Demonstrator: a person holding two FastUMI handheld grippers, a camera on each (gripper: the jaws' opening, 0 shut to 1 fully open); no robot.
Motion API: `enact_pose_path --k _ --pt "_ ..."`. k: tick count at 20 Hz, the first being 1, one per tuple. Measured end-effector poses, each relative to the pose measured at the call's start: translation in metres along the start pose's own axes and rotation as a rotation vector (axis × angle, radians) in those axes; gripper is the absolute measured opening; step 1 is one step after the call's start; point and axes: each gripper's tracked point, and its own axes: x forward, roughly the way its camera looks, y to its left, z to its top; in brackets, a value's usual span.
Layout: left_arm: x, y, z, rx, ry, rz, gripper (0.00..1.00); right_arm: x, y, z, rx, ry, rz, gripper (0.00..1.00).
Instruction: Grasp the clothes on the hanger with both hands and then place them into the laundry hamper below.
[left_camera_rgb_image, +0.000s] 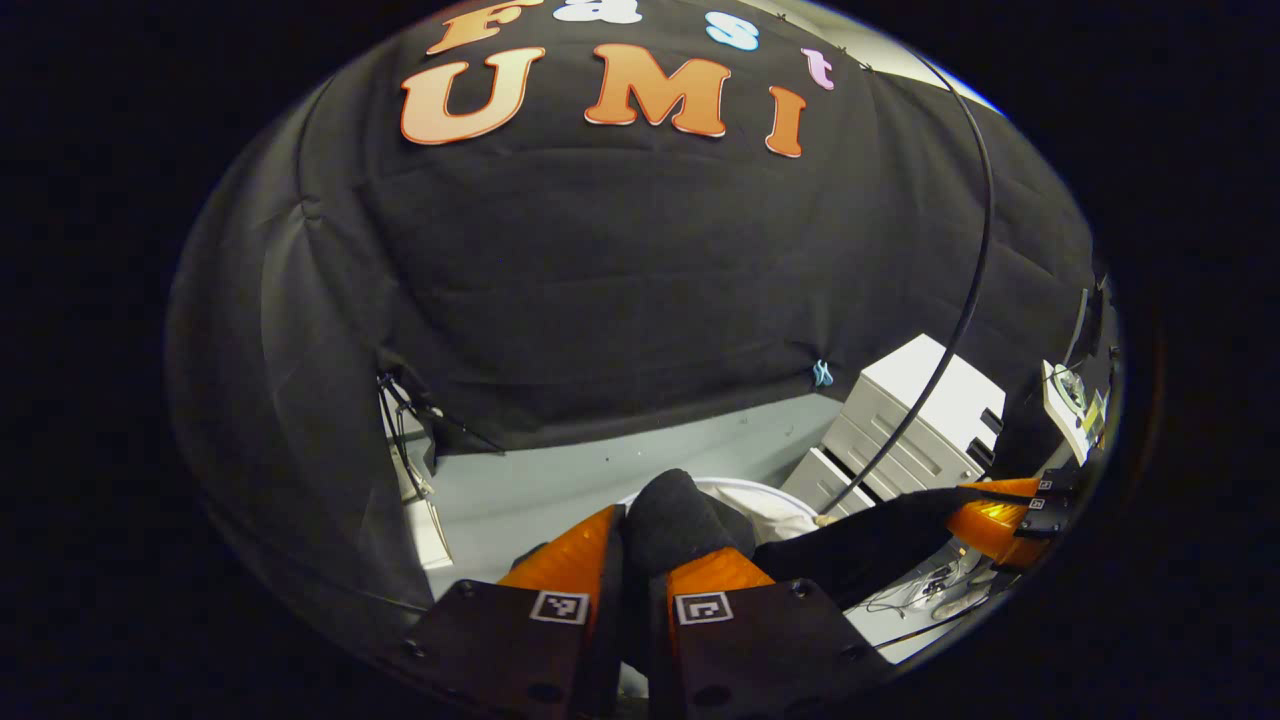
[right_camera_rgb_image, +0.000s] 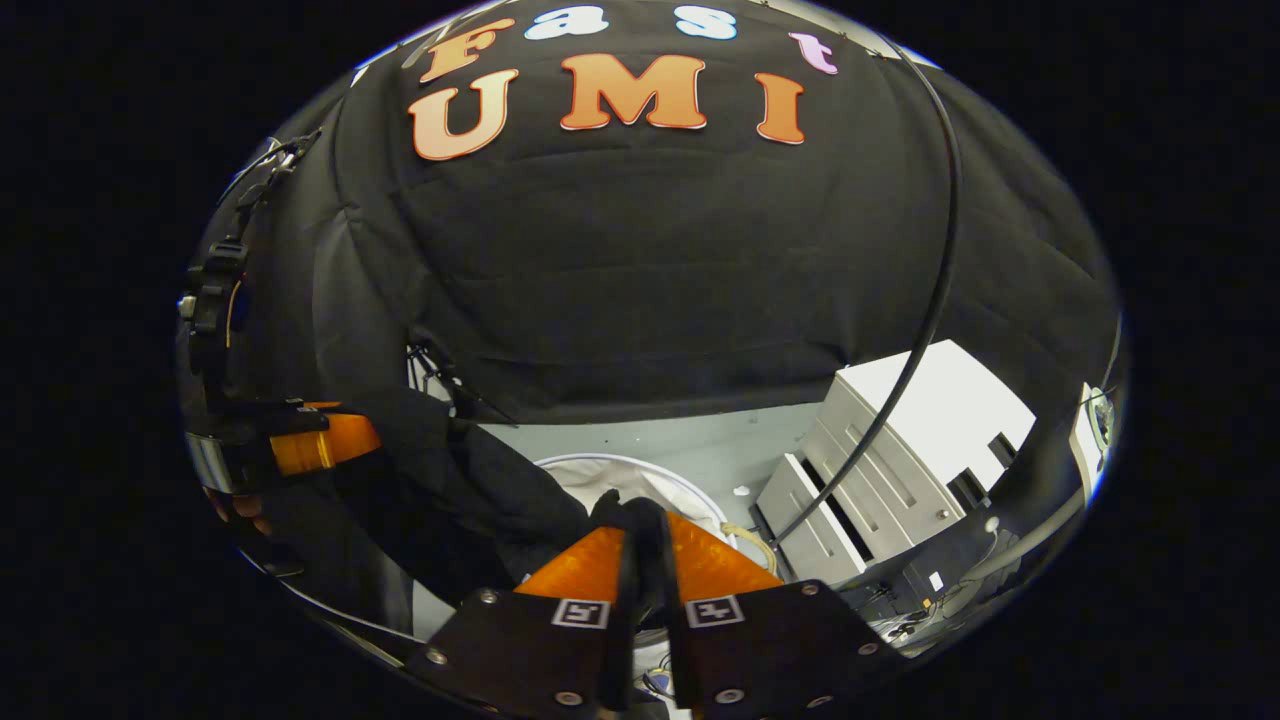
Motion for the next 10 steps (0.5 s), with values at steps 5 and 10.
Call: enact_pose_path --k 5,10 --pt "0.003 0.004 -0.022 -0.003 0.057 0.004 0.68 -0.002 -0.001 0.018 0.003 -0.052 -0.005 0.69" --pt "0.001 -0.001 -0.013 0.004 0.025 -0.012 0.91 -0.004 0.004 0.019 0.003 -0.055 0.002 0.81"
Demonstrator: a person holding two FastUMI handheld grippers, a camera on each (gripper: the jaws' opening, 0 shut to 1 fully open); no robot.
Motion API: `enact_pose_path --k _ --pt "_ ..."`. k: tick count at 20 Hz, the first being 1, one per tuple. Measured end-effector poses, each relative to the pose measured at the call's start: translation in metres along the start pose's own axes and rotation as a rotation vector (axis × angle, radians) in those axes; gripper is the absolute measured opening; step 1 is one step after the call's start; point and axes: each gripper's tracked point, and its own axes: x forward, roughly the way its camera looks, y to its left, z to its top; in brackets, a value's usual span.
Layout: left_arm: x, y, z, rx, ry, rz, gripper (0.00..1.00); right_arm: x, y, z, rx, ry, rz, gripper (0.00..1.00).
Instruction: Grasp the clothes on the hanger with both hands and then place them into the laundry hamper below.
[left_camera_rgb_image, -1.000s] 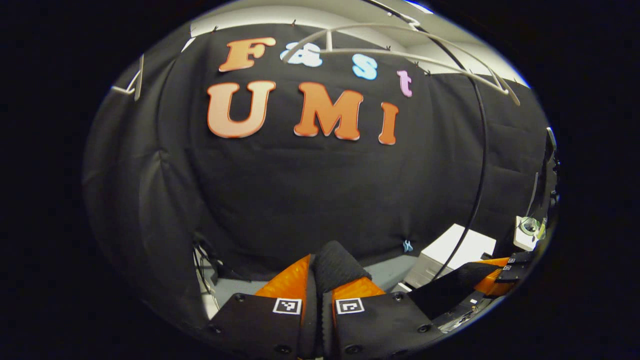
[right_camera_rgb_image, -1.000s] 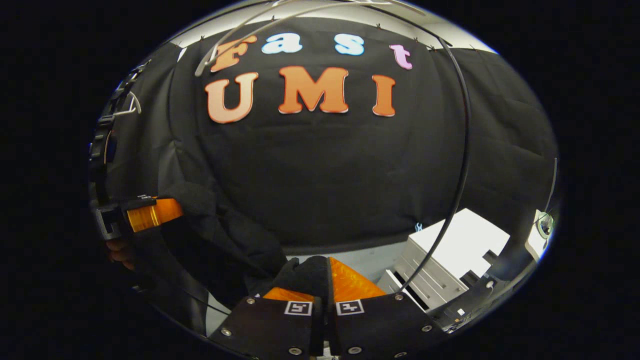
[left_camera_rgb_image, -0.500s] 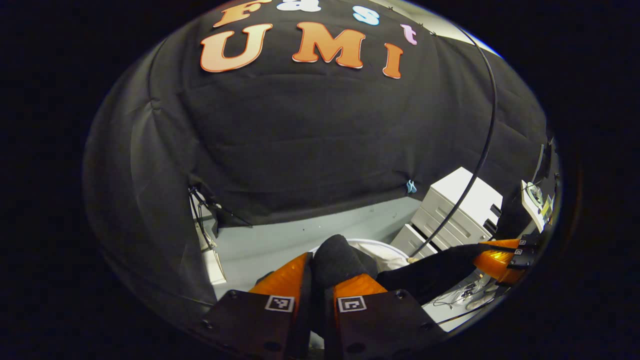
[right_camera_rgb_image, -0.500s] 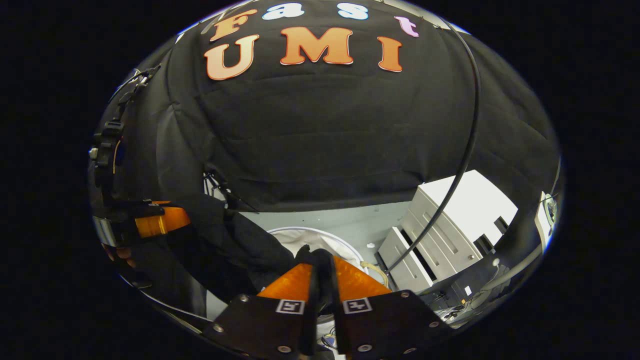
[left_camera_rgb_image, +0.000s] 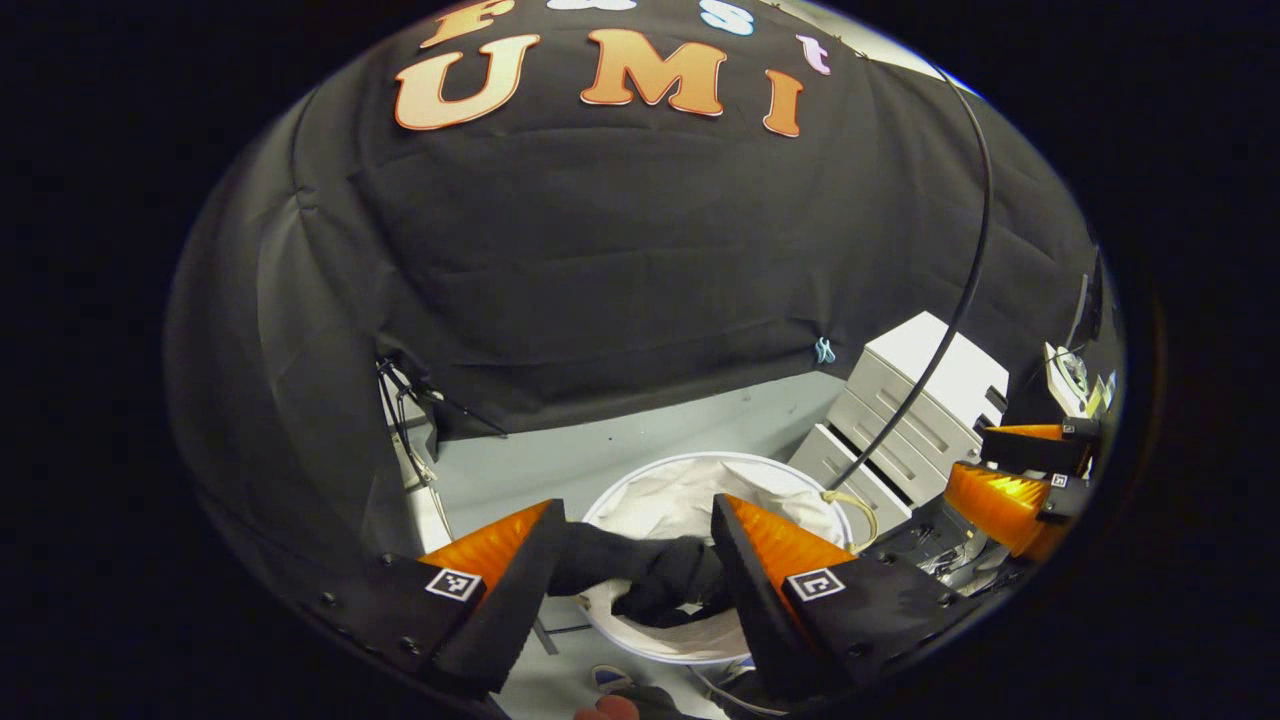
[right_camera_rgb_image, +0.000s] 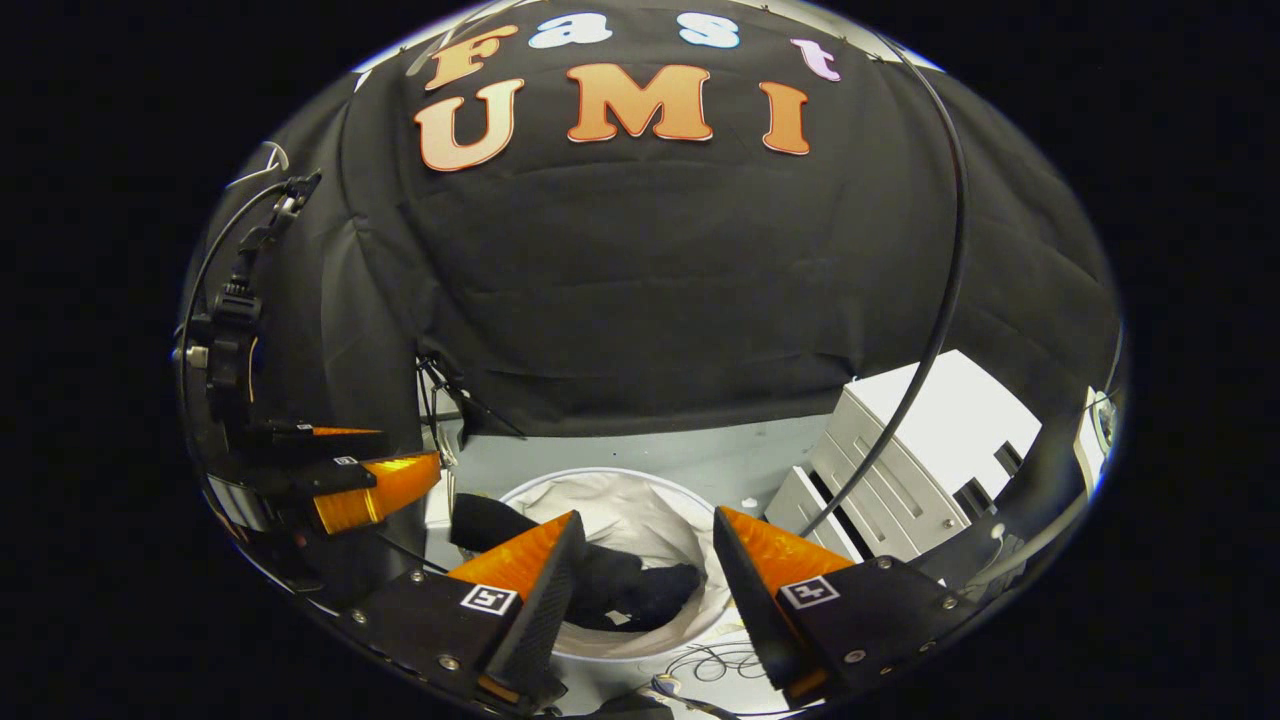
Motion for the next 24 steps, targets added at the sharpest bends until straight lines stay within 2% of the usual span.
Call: enact_pose_path --k 1,5,11,15,16,20,21,23,24 --pt "-0.001 -0.001 0.003 -0.007 -0.007 -0.001 0.95 0.0 0.002 0.002 0.003 -0.004 0.001 0.81" --pt "-0.007 -0.001 0.016 -0.006 -0.038 -0.007 0.95 -0.003 0.004 0.015 0.009 -0.026 -0.001 0.83" --pt "-0.02 -0.009 0.04 -0.012 -0.099 -0.025 0.95 -0.009 0.001 0.042 0.044 -0.083 -0.023 0.92" --pt "-0.037 -0.018 0.073 -0.017 -0.178 -0.05 0.95 -0.027 -0.003 0.085 0.035 -0.187 -0.052 0.92" --pt "-0.043 -0.019 0.085 -0.017 -0.211 -0.053 0.92 -0.033 -0.004 0.099 0.029 -0.217 -0.059 0.92" --pt "-0.077 -0.023 0.138 -0.009 -0.338 -0.058 0.99 -0.068 -0.003 0.159 0.023 -0.348 -0.064 0.92" --pt "-0.087 -0.025 0.154 -0.006 -0.378 -0.062 0.95 -0.079 -0.004 0.172 0.027 -0.377 -0.06 0.92" --pt "-0.107 -0.03 0.181 0.002 -0.446 -0.072 0.95 -0.1 -0.002 0.205 0.039 -0.454 -0.058 0.92" --pt "-0.116 -0.03 0.193 0.001 -0.477 -0.075 0.99 -0.109 -0.001 0.221 0.035 -0.491 -0.063 0.92"
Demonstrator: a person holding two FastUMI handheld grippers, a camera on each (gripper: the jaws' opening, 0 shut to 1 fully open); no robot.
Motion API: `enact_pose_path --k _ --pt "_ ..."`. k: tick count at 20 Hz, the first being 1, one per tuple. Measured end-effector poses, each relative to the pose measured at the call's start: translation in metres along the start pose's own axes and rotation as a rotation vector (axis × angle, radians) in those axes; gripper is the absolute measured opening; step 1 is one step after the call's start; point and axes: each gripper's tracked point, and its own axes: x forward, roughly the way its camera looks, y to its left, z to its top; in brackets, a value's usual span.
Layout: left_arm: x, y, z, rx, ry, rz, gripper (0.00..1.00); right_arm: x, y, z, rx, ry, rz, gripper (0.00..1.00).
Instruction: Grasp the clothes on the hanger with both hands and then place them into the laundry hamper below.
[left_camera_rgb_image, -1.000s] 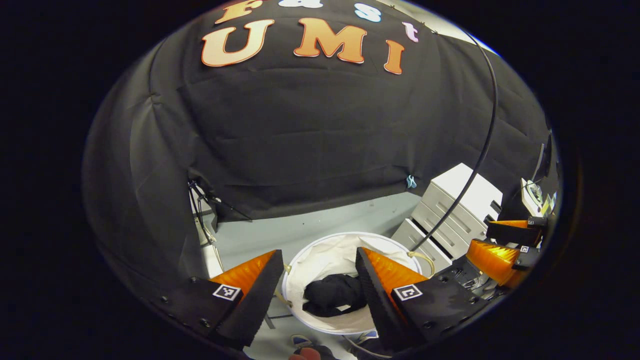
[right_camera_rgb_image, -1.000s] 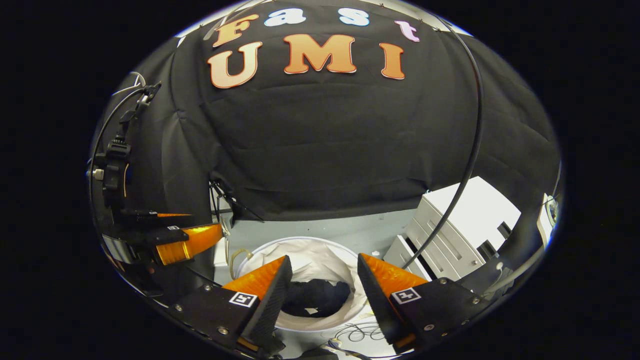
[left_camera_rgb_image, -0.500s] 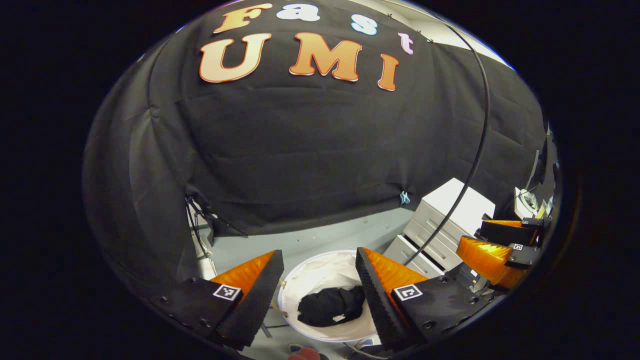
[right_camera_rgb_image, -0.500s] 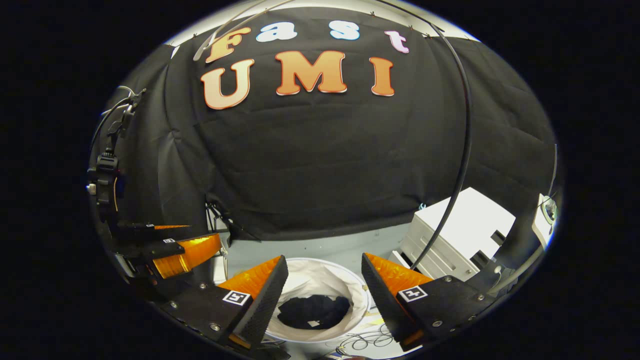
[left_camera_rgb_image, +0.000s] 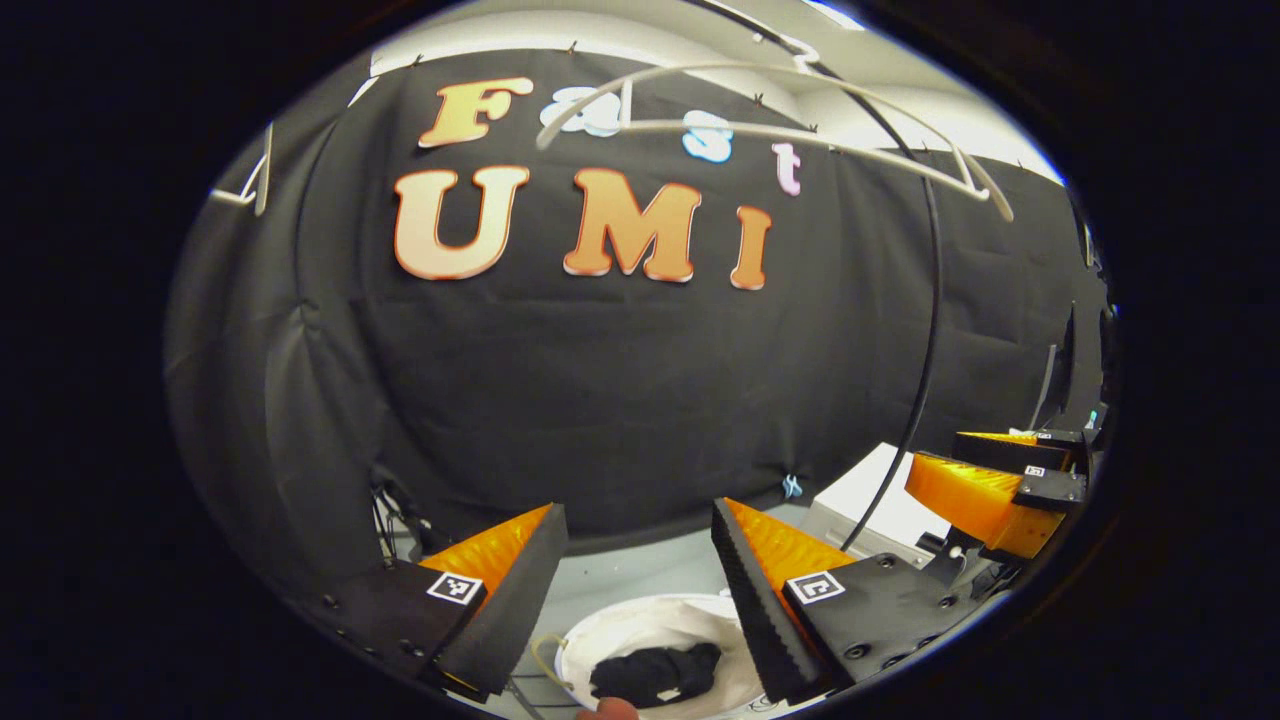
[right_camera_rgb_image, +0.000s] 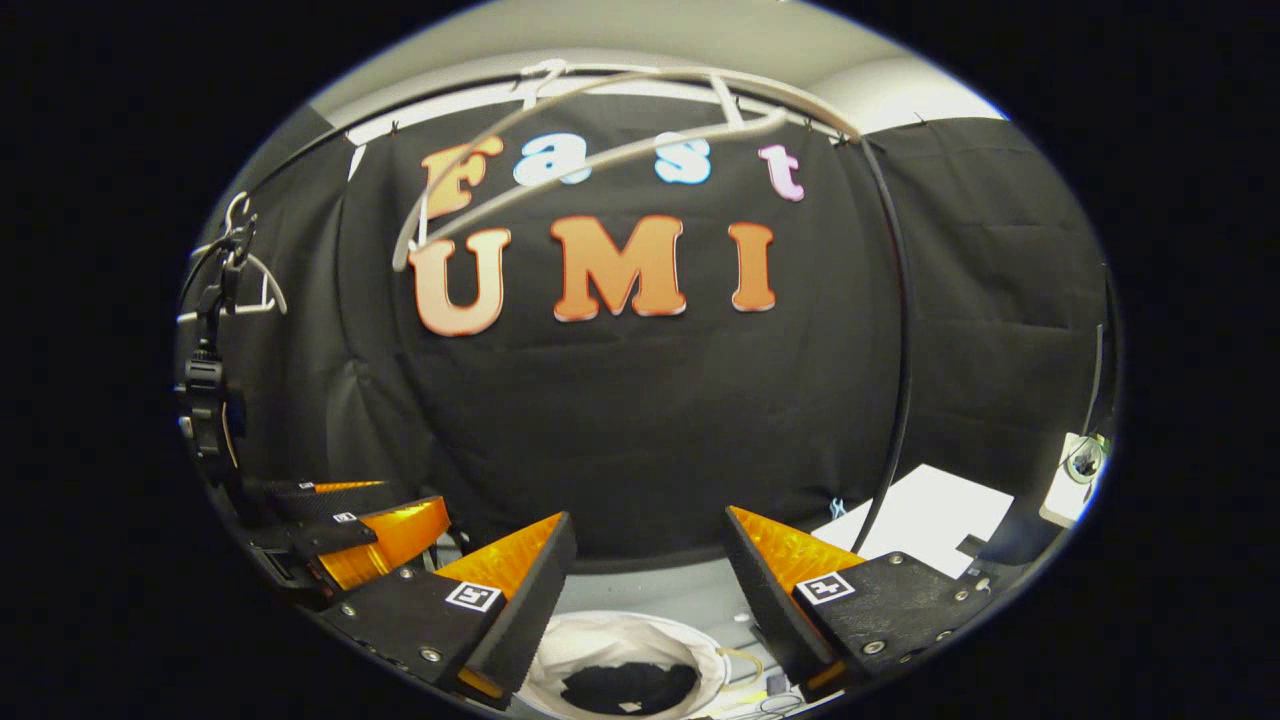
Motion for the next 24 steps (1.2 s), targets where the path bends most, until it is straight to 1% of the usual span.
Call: enact_pose_path --k 1,2,4,5,7,8,9,10,13,15,16,17,18,21,23,24 --pt "-0.004 -0.002 0.017 -0.001 -0.032 -0.002 0.95 -0.003 0.001 0.019 -0.009 -0.033 -0.002 0.92" --pt "-0.008 -0.005 0.031 0.002 -0.057 -0.007 0.99 -0.006 0.0 0.034 -0.017 -0.061 -0.008 0.92" --pt "-0.016 -0.012 0.055 0.002 -0.092 -0.03 0.91 -0.013 0.004 0.055 -0.016 -0.095 0.003 0.92" --pt "-0.021 -0.015 0.065 -0.006 -0.116 -0.039 0.95 -0.015 0.007 0.066 -0.005 -0.113 0.013 0.92" --pt "-0.03 -0.02 0.083 -0.013 -0.159 -0.048 0.95 -0.025 0.007 0.086 0.016 -0.148 0.021 0.92" --pt "-0.035 -0.019 0.092 -0.01 -0.175 -0.046 0.92 -0.031 0.004 0.093 0.02 -0.163 0.018 0.92" --pt "-0.038 -0.02 0.101 -0.006 -0.196 -0.044 0.94 -0.035 0.002 0.1 0.023 -0.178 0.013 0.92" --pt "-0.041 -0.021 0.109 0.003 -0.211 -0.039 0.97 -0.042 0.0 0.105 0.022 -0.188 0.007 0.91" --pt "-0.047 -0.018 0.124 0.007 -0.261 -0.04 0.94 -0.053 -0.009 0.116 0.017 -0.208 -0.016 0.92" --pt "-0.05 -0.016 0.13 0.0 -0.278 -0.029 0.94 -0.056 -0.014 0.123 0.015 -0.225 -0.033 0.92" --pt "-0.052 -0.016 0.13 -0.007 -0.276 -0.026 0.96 -0.058 -0.016 0.126 0.017 -0.233 -0.037 0.91" --pt "-0.054 -0.018 0.132 -0.015 -0.278 -0.029 0.98 -0.06 -0.018 0.129 0.019 -0.237 -0.043 0.95" --pt "-0.057 -0.018 0.135 -0.022 -0.281 -0.032 1.0 -0.062 -0.018 0.132 0.017 -0.245 -0.044 0.91" --pt "-0.064 -0.015 0.144 -0.017 -0.296 -0.025 0.97 -0.07 -0.024 0.138 0.0 -0.26 -0.054 0.91" --pt "-0.069 -0.014 0.147 -0.009 -0.296 -0.016 0.97 -0.074 -0.026 0.14 0.003 -0.267 -0.062 0.91" --pt "-0.071 -0.013 0.149 -0.011 -0.302 -0.013 0.94 -0.076 -0.027 0.14 0.007 -0.27 -0.063 0.91"
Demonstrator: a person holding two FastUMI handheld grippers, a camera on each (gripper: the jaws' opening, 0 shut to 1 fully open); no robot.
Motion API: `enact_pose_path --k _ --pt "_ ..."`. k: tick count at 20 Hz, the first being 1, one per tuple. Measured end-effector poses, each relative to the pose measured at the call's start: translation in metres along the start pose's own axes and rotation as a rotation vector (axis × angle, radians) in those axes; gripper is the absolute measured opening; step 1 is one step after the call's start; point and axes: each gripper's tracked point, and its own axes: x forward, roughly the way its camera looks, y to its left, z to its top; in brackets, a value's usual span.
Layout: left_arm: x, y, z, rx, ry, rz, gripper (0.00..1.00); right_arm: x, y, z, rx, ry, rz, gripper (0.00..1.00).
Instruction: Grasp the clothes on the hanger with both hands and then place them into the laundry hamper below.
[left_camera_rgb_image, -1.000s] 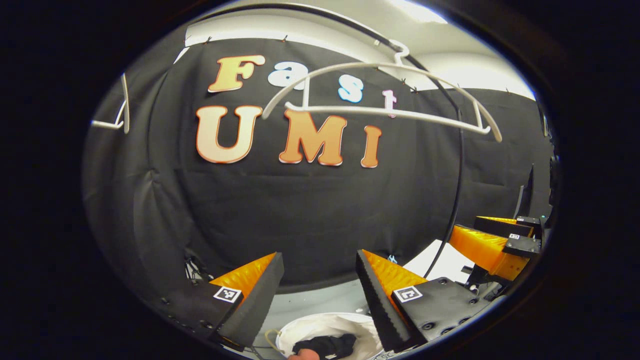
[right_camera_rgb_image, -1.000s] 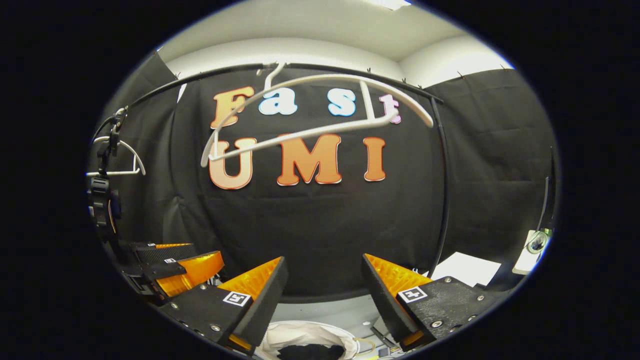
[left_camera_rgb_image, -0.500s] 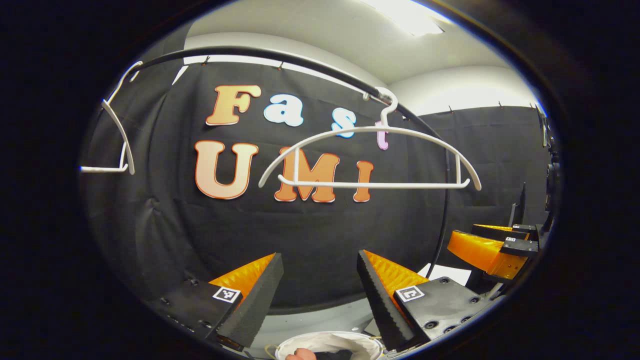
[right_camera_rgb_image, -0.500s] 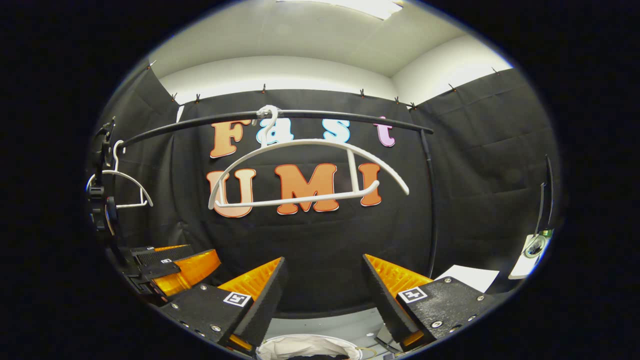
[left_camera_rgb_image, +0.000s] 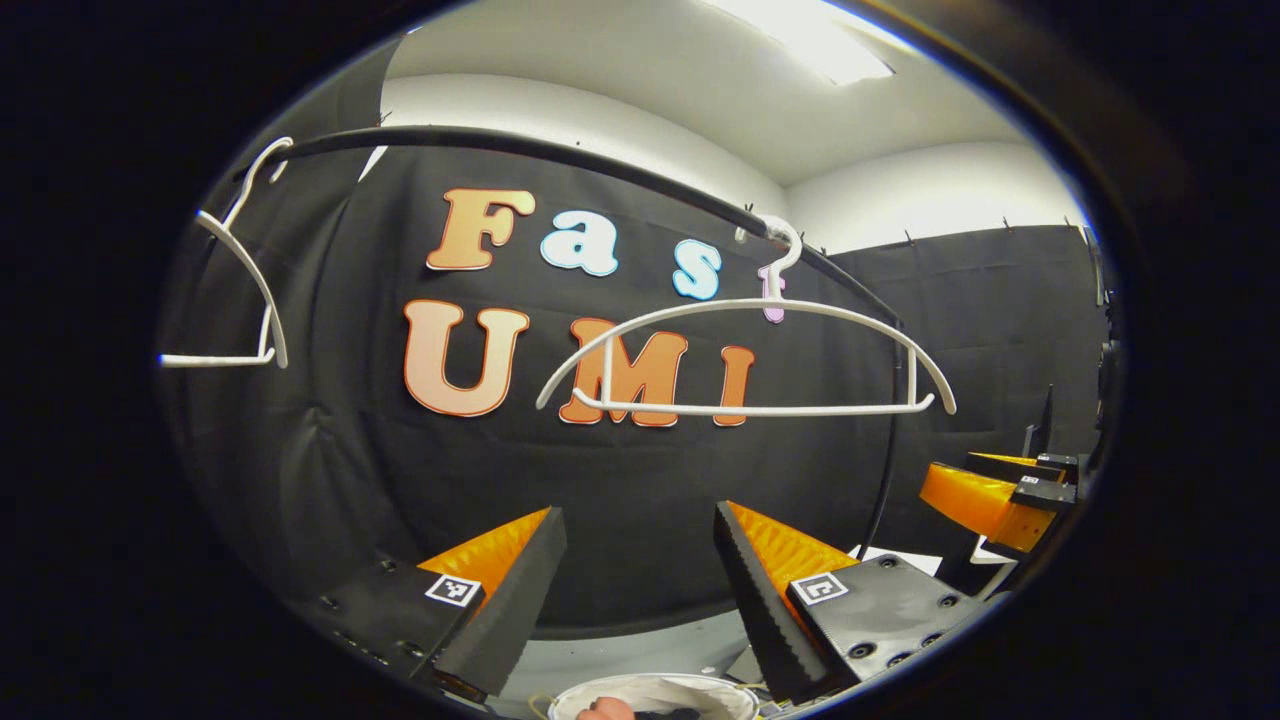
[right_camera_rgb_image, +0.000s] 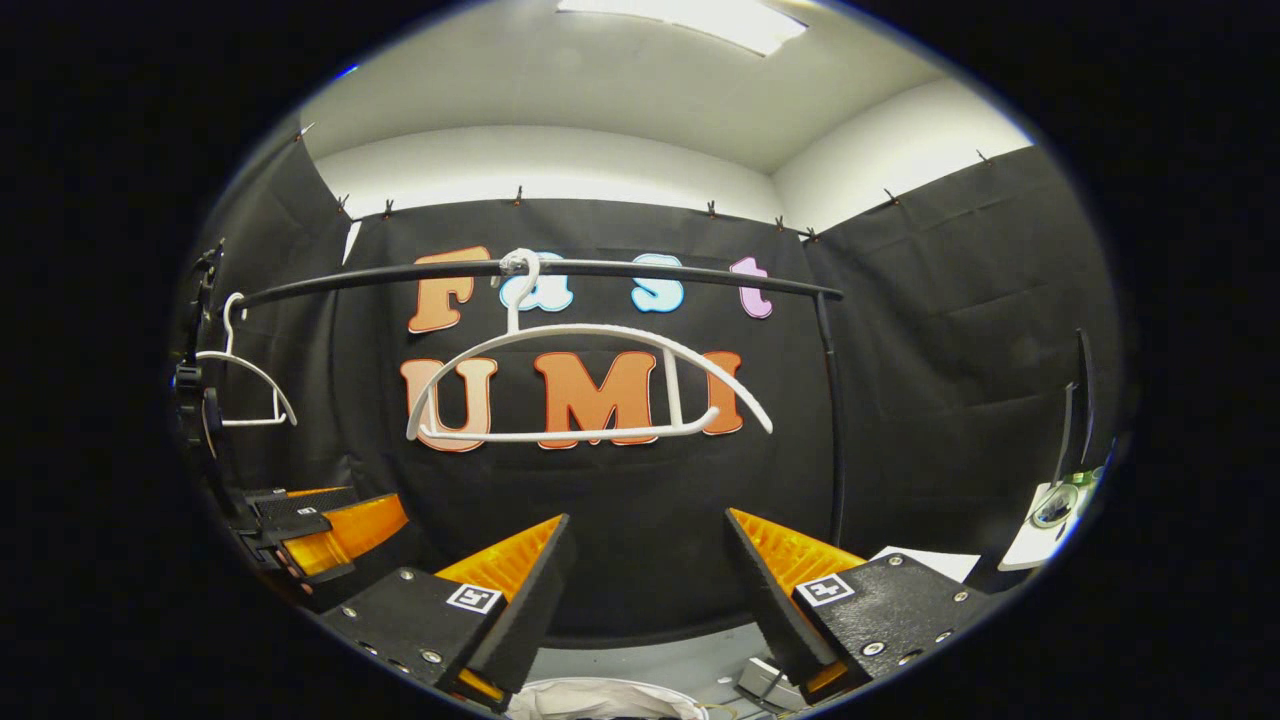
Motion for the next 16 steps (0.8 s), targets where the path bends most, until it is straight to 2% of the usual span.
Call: enact_pose_path --k 1,4,7,8,9,12,13,14,16 --pt "-0.002 0.001 0.002 -0.002 -0.008 0.004 0.97 0.0 -0.001 0.001 0.003 -0.003 -0.004 0.91" --pt "-0.002 0.001 0.001 -0.016 -0.01 0.012 0.97 -0.001 -0.009 -0.002 -0.01 -0.004 -0.033 0.91" --pt "-0.001 -0.001 0.002 -0.046 -0.022 0.001 0.96 0.002 -0.007 -0.007 -0.015 0.011 -0.028 0.92" --pt "-0.001 -0.002 0.002 -0.048 -0.024 -0.003 0.97 0.004 -0.005 -0.009 -0.009 0.016 -0.022 0.98" --pt "-0.001 -0.001 0.003 -0.045 -0.025 0.0 0.97 0.005 -0.004 -0.011 -0.004 0.022 -0.019 0.92" --pt "-0.001 0.0 0.004 -0.026 -0.033 0.004 0.97 0.006 -0.001 -0.017 -0.002 0.037 -0.013 0.92" --pt "-0.002 0.0 0.005 -0.022 -0.038 0.005 0.97 0.007 0.0 -0.019 -0.002 0.04 -0.012 0.98" --pt "-0.002 0.0 0.005 -0.02 -0.04 0.006 0.97 0.006 0.0 -0.021 -0.001 0.046 -0.01 0.92" --pt "-0.003 0.002 0.006 -0.02 -0.043 0.011 0.97 0.005 0.001 -0.025 0.002 0.056 -0.007 0.92"
